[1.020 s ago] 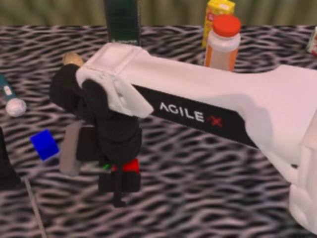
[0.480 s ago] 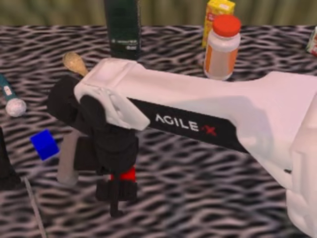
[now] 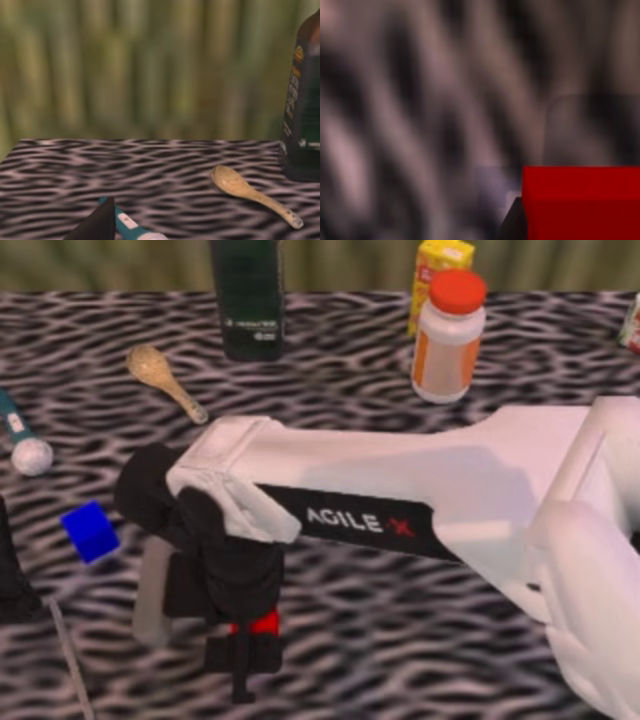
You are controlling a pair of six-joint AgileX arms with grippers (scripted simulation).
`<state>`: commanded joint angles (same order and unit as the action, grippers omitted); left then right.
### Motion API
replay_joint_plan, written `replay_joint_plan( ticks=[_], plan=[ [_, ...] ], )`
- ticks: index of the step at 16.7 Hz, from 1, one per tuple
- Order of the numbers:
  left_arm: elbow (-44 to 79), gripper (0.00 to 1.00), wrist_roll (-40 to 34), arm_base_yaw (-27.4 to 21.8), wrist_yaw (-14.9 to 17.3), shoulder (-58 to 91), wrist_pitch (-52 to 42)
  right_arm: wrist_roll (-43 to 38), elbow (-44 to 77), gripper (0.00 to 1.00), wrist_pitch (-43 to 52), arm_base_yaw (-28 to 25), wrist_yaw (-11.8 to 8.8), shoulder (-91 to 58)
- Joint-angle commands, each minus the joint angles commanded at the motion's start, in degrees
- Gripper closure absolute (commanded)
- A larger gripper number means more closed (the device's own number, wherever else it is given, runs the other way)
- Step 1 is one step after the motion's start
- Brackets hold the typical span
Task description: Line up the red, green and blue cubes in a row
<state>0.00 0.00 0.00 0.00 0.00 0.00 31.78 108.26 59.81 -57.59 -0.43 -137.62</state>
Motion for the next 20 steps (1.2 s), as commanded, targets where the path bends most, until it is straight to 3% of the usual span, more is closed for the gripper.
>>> replay_joint_plan(
  ticks=[1, 14, 20],
  plan=[
    [0.0, 0.0, 0.0, 0.0, 0.0, 0.0, 0.0, 0.0, 0.0, 1.0, 0.0, 0.0, 0.0, 0.0],
    [0.0, 0.0, 0.0, 0.0, 0.0, 0.0, 0.0, 0.0, 0.0, 0.02, 0.0, 0.0, 0.0, 0.0],
    [0.0, 0.0, 0.0, 0.0, 0.0, 0.0, 0.0, 0.0, 0.0, 0.0, 0.0, 0.0, 0.0, 0.0]
  ],
)
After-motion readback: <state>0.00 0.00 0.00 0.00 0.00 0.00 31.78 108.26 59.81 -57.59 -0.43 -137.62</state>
